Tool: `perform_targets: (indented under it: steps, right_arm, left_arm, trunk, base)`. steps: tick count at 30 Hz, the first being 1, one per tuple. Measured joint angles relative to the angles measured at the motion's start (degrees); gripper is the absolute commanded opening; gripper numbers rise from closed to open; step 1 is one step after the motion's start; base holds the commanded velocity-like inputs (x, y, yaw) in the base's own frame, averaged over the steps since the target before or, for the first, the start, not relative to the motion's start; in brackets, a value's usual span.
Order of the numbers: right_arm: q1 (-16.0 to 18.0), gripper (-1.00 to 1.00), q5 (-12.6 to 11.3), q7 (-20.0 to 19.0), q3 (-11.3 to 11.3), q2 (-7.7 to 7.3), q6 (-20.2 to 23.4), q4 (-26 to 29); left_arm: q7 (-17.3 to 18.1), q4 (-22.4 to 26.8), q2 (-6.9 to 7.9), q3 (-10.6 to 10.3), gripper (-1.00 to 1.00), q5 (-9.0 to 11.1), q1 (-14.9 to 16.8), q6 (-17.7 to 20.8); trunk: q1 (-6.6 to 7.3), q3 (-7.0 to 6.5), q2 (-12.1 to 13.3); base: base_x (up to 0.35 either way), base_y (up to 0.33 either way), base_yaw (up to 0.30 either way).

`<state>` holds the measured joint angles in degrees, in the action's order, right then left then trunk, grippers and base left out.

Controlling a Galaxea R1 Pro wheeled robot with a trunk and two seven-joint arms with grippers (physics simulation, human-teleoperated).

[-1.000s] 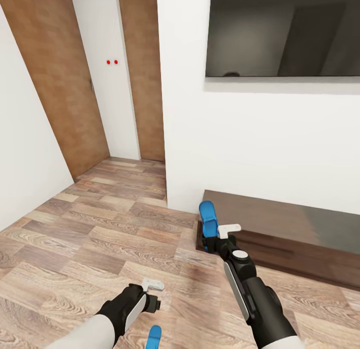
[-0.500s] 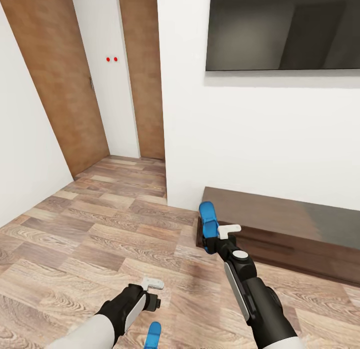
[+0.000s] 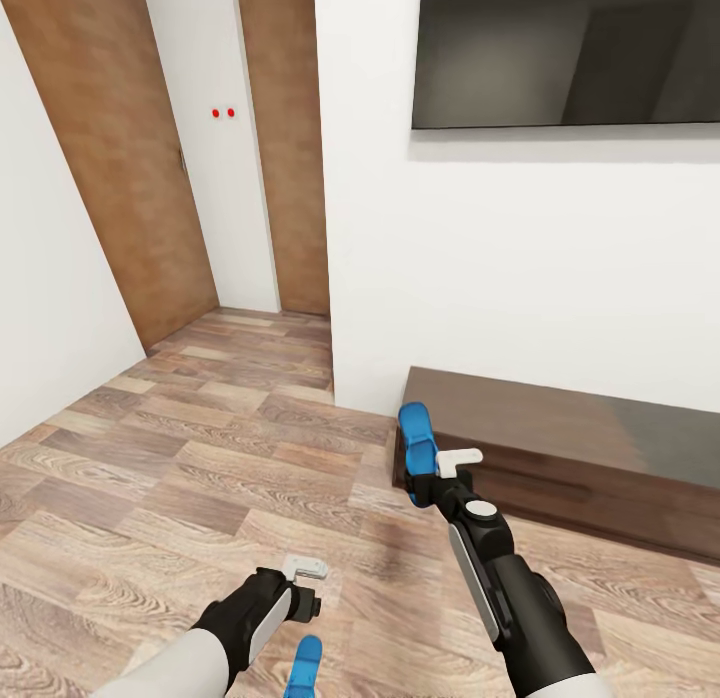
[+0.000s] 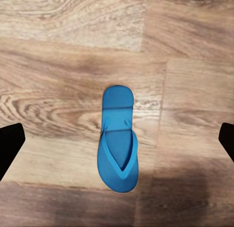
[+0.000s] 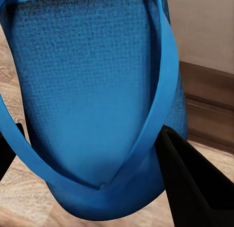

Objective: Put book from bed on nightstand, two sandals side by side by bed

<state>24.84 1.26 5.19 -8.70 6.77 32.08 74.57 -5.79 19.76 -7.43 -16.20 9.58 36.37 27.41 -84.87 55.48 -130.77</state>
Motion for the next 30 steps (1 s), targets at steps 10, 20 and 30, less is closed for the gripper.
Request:
perform_targets:
  steps: [10,20,30]
  right_arm:
    - [0.01,-1.0,0.0,0.03,0.0,0.0,0.0,0.06]
    - [0.0,-1.0,-0.01,0.13,-0.03,0.0,0.0,0.07]
    - [0.0,-1.0,0.04,0.15,-0.05,0.0,0.0,-0.01]
  left_arm:
    - [0.34,0.0,0.01,0.01,1.0,0.0,0.0,0.0]
    - [1.33,0.0,0.02,0.03,1.0,0.0,0.0,-0.08]
    - [2.28,-0.03,0.13,0.05,1.0,0.02,0.0,-1.13]
  trunk:
    - [-2.2,1.8,-4.01]
    - [-4.39,3.59,-8.02]
    - [-6.59,5.39,-12.03]
  base:
    - [0.0,0.0,0.0]
    - [0.0,0.0,0.0]
    - [0.0,0.0,0.0]
